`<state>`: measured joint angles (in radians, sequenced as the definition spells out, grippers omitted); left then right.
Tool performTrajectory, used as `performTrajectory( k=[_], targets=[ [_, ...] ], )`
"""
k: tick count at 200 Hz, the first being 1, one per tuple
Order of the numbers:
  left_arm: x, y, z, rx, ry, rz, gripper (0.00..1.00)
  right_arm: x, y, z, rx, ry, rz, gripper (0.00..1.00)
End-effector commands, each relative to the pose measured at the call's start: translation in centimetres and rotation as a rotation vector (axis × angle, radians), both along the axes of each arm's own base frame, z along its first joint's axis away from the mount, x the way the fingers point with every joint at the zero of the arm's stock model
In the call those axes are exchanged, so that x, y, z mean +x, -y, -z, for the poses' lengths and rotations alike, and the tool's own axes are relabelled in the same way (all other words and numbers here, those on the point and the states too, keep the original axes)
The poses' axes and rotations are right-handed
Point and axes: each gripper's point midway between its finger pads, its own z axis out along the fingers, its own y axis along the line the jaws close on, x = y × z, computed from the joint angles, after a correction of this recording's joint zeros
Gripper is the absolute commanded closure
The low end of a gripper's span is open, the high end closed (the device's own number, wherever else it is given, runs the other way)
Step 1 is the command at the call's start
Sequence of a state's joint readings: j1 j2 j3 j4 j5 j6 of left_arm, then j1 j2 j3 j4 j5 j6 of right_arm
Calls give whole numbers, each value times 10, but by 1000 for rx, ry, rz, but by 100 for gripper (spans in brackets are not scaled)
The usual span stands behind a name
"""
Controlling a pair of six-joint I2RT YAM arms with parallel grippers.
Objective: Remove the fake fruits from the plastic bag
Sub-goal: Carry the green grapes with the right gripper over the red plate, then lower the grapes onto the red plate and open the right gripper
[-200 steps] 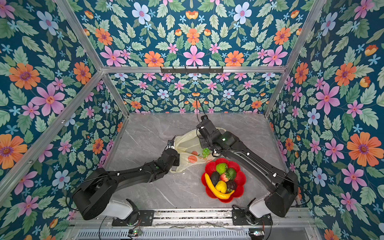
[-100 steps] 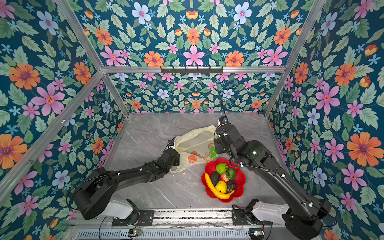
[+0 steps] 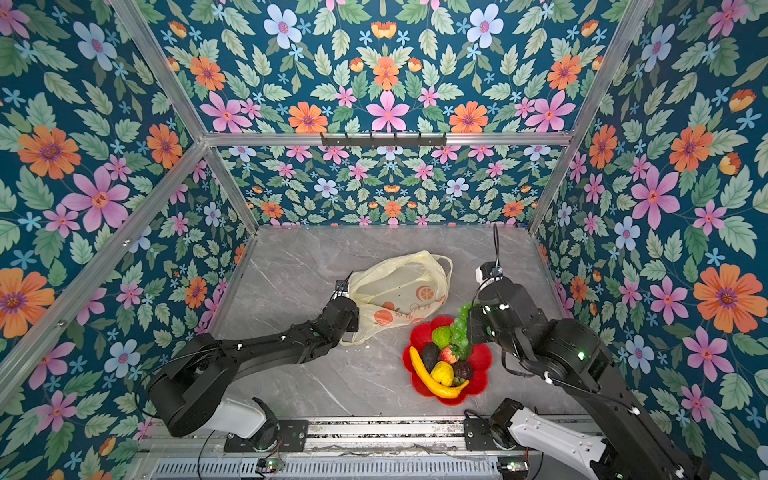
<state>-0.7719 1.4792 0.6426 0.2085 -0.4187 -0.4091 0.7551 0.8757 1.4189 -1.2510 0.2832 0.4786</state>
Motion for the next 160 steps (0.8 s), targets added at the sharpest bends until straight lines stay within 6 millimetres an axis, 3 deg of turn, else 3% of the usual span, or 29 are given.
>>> performTrajectory(
  k=[1, 65, 106, 160],
  targets=[
    [2, -2, -1, 19, 4, -8, 95, -21, 10, 14, 25, -93, 24, 100],
    [2, -3, 2, 30, 1, -13, 95, -53, 25, 45, 54, -208, 49, 100],
    [3, -2, 6, 35, -7, -12, 95, -54, 22, 83, 16, -312, 92, 100],
    [4, 1, 9, 36, -16, -6, 95, -42, 23, 114, -22, -350, 204, 100]
  ],
)
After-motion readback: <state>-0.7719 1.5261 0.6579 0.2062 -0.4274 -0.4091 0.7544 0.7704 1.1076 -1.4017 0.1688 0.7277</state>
